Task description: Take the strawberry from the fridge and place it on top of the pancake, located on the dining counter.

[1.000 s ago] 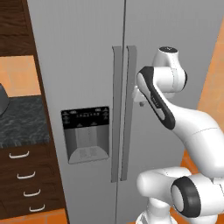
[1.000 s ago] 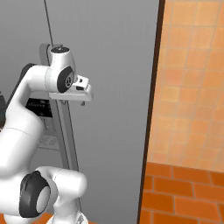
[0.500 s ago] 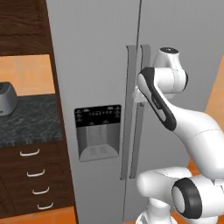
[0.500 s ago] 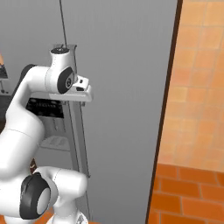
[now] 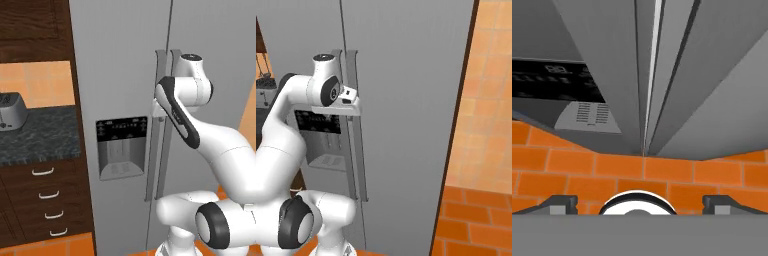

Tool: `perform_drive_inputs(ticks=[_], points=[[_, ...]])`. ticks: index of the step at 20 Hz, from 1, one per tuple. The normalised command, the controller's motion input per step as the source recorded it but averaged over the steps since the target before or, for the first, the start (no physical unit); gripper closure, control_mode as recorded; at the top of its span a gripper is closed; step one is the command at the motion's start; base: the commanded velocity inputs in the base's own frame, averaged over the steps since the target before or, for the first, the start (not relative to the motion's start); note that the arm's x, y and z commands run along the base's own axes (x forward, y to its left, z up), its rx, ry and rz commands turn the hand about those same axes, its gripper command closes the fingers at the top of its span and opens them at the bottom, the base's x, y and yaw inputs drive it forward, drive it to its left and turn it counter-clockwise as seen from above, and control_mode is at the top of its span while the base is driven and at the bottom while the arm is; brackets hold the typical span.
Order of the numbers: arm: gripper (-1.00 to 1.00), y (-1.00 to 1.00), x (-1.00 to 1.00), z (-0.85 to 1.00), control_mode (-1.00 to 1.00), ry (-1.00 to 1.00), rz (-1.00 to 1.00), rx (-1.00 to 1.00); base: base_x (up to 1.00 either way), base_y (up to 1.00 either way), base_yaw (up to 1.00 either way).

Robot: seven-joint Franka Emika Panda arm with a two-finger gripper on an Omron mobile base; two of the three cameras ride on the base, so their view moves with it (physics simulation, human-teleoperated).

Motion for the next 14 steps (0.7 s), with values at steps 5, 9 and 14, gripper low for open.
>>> perform_drive_inputs(ticks=[5, 9, 14], points=[[-1.00, 0.00, 0.00, 0.00, 1.00, 0.00, 0.00, 0.00, -0.46, 0.03, -0.06], [-1.00, 0.00, 0.00, 0.00, 1.00, 0.00, 0.00, 0.00, -0.52, 0.00, -0.04], [-1.00, 0.00, 0.00, 0.00, 1.00, 0.00, 0.00, 0.00, -0.37, 0.00, -0.01]])
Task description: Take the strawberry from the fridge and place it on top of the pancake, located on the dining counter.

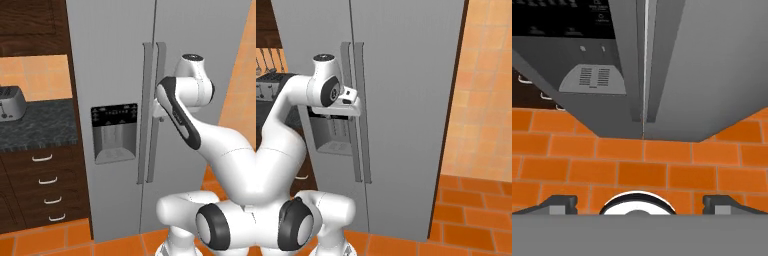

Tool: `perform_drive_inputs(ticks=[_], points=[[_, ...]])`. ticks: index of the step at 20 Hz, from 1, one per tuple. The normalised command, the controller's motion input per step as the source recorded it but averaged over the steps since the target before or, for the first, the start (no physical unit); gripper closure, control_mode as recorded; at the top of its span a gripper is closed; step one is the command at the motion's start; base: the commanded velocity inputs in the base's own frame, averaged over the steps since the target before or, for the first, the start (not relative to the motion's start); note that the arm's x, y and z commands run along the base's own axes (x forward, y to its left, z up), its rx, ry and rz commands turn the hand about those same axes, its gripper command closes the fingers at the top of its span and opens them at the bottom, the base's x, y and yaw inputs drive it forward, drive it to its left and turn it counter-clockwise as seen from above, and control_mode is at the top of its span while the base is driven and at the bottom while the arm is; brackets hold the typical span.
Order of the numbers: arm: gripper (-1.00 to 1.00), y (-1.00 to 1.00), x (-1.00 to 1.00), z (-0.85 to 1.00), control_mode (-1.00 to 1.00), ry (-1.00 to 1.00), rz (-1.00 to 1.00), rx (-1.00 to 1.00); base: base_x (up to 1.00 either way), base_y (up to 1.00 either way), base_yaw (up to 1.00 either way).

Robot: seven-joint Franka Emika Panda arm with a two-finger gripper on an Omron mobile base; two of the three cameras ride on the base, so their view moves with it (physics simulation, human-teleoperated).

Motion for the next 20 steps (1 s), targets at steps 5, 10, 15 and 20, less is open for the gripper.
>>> perform_drive_inputs(ticks=[5, 10, 15, 20], points=[[-1.00, 0.00, 0.15, -0.07, -1.00, -0.15, 0.00, 0.00, 0.00, 0.01, 0.00], [-1.00, 0.00, 0.70, -0.07, -1.00, -0.46, 0.00, 0.00, 0.00, 0.00, 0.00], [-1.00, -0.08, 0.97, -0.08, -1.00, -0.20, 0.00, 0.00, 0.00, 0.00, 0.00], [-1.00, -0.47, 0.98, -0.25, -1.00, -0.01, 0.00, 0.00, 0.00, 0.00, 0.00]])
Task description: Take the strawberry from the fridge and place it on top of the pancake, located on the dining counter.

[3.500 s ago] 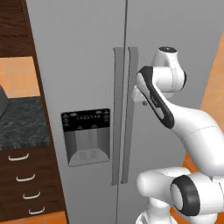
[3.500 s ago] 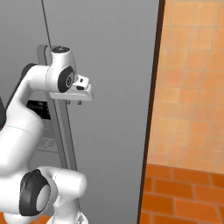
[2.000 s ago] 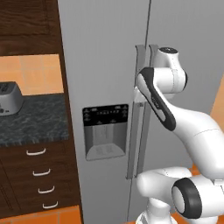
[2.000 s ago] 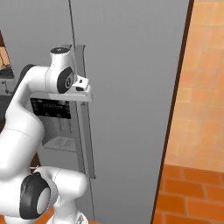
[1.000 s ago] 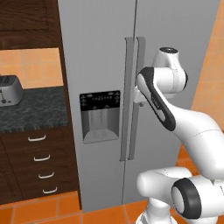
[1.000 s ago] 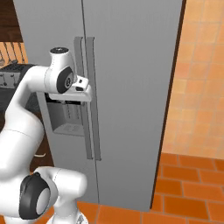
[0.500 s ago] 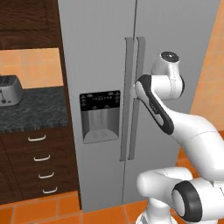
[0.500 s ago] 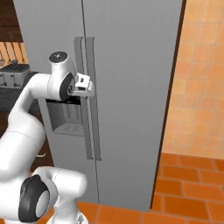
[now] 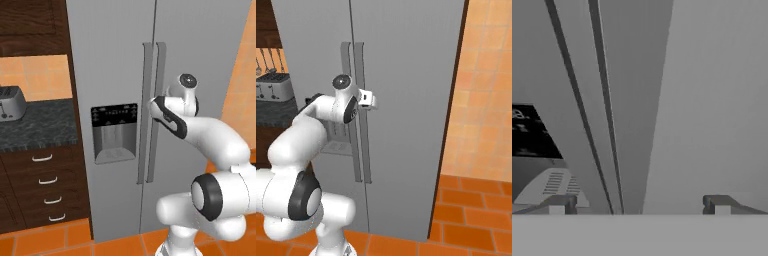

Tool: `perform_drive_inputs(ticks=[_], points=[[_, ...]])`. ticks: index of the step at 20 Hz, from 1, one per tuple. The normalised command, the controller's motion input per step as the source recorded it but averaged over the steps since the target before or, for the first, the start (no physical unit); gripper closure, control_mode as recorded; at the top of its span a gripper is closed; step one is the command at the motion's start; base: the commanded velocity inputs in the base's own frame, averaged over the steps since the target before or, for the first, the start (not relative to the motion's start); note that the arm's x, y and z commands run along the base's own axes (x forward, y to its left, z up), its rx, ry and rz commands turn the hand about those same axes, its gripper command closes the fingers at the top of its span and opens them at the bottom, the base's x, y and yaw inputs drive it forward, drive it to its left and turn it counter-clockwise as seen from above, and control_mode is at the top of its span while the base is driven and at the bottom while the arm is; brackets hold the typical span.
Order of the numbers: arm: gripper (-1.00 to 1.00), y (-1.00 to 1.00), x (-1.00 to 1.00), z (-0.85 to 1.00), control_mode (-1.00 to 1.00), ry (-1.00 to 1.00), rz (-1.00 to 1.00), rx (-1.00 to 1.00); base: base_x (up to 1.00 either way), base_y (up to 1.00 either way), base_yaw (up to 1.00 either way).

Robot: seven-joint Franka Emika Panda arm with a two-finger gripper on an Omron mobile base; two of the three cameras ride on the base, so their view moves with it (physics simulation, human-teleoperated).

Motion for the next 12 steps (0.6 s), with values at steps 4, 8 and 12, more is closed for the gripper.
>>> perform_drive_inputs(ticks=[4, 8, 12], points=[[-1.00, -0.10, 0.91, -0.19, -1.00, -0.05, 0.00, 0.00, 0.00, 0.00, 0.00], [-1.00, 0.20, 0.59, -0.01, -1.00, -0.10, -0.04, 0.00, 0.00, 0.00, 0.00], [-1.00, 0.10, 0.50, -0.07, -1.00, -0.08, -0.07, 0.00, 0.00, 0.00, 0.00]])
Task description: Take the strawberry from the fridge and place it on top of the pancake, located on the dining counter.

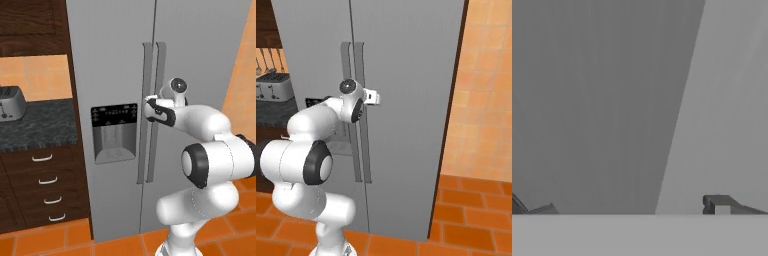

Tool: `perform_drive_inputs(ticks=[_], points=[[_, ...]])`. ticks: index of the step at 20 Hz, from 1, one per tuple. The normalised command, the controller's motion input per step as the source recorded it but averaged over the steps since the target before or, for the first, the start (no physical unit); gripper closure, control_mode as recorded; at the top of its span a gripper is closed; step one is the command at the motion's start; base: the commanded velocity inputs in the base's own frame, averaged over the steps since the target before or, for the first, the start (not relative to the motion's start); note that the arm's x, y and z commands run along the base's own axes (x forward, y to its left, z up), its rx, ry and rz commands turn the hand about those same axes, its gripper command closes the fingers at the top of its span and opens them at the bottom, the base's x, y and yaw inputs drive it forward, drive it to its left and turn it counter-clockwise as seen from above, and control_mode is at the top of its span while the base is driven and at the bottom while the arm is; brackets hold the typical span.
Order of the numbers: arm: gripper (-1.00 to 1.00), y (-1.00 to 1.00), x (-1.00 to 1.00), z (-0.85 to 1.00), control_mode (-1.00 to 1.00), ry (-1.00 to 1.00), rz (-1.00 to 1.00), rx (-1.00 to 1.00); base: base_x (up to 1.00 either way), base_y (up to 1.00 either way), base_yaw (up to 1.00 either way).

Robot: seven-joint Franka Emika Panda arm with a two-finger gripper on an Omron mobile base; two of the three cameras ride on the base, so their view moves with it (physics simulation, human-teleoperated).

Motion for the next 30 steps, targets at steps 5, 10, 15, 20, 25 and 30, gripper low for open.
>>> perform_drive_inputs(ticks=[5, 10, 15, 20, 25, 30], points=[[1.00, -0.01, 0.48, -0.17, -1.00, -0.12, -0.01, 0.00, 0.00, 0.00, 0.00], [1.00, -0.08, 0.13, -0.17, -1.00, -0.05, 0.00, 0.00, 0.00, 0.00, 0.00], [1.00, -0.14, -0.38, -0.28, -1.00, 0.08, 0.00, 0.00, 0.00, 0.00, 0.00], [1.00, -0.66, -0.97, -0.30, -1.00, 0.11, 0.00, 0.02, 0.00, 0.00, 0.00], [1.00, -0.99, -1.00, -0.07, -1.00, 0.11, -0.03, 0.11, 0.00, 0.00, 0.00], [1.00, -1.00, -0.98, 0.00, -1.00, 0.12, -0.15, 0.19, 0.00, 0.00, 0.00]])
